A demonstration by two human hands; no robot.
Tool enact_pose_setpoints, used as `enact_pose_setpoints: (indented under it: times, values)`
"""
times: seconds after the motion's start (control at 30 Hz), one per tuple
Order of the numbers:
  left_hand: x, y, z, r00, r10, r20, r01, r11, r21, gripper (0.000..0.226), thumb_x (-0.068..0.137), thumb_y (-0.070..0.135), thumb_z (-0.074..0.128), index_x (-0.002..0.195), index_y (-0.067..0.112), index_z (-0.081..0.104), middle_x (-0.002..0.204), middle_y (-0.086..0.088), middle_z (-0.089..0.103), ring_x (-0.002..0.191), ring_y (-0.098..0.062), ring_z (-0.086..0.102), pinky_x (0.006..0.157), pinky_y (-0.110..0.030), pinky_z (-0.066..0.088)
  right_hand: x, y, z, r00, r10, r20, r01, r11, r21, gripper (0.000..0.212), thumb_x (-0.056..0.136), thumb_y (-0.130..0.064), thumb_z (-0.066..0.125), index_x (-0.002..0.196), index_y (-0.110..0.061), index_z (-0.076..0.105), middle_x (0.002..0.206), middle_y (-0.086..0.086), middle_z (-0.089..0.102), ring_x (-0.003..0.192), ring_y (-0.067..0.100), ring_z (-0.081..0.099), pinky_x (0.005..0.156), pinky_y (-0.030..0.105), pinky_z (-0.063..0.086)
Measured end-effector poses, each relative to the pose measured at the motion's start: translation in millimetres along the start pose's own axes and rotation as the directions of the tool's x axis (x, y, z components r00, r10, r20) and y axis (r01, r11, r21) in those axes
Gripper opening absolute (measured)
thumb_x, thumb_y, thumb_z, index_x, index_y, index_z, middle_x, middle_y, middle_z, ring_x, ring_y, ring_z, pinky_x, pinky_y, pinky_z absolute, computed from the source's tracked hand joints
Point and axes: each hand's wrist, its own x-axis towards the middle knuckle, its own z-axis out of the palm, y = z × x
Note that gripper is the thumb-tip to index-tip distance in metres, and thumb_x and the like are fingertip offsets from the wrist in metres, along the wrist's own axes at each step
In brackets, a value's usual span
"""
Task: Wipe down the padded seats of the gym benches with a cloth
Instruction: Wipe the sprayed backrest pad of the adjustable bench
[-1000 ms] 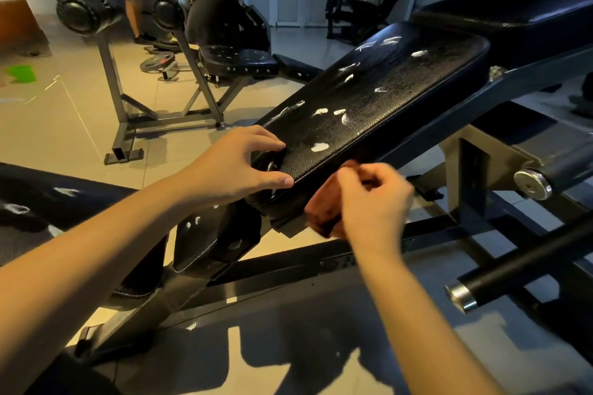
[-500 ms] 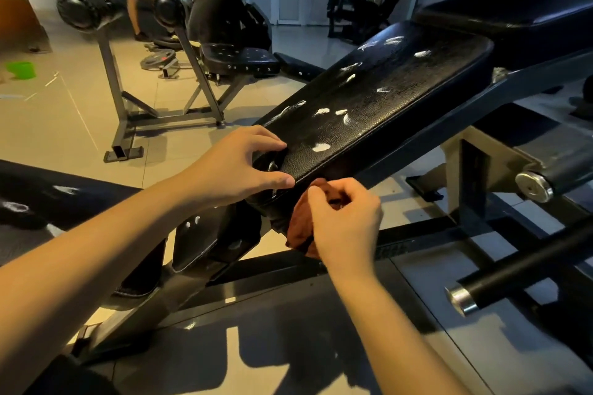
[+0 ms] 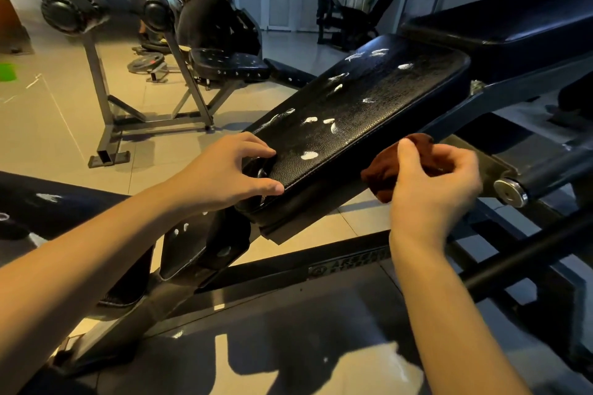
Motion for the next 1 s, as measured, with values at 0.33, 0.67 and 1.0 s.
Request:
enact_pose_setpoints:
  times: [0.33,0.67,1.0]
  values:
    - [1,-4,1,1.0,0.02,0.002,-0.02,1.0,0.003,0.073,0.076,0.062,0.074,0.139,0.029,0.06,0.139,0.013,0.053,0.117,0.001,0.043,0.074,-0.014,0.038,-51,20,22,0.98,0.035,0.196,-0.029,0.999,-0.032,0.02,0.085,-0.023,0.082,0.099,-0.024,0.068,0.095,-0.006,0.071,0.092,0.011,0.069,0.074,0.028,0.061]
    - [2,-6,-2,0.999,0.032,0.007,-0.032,0.999,-0.031,0.072,0.073,0.062,0.076,0.135,0.028,0.063,0.137,0.013,0.057,0.119,-0.002,0.05,0.08,-0.015,0.038,-112,32,25,0.851,0.115,0.513,-0.115,0.993,-0.033,0.028,0.084,-0.011,0.081,0.091,-0.033,0.065,0.097,-0.012,0.068,0.095,0.007,0.067,0.077,0.019,0.058]
    - [-1,-10,-2,0.999,0.019,0.029,-0.016,0.997,-0.078,0.078,0.069,0.067,0.071,0.136,0.029,0.062,0.139,0.011,0.055,0.124,-0.006,0.05,0.083,-0.017,0.042,-68,10,11,0.905,-0.076,0.419,0.129,0.987,-0.101,0.018,0.089,-0.016,0.071,0.094,-0.029,0.059,0.096,-0.007,0.064,0.093,0.003,0.061,0.075,0.012,0.05]
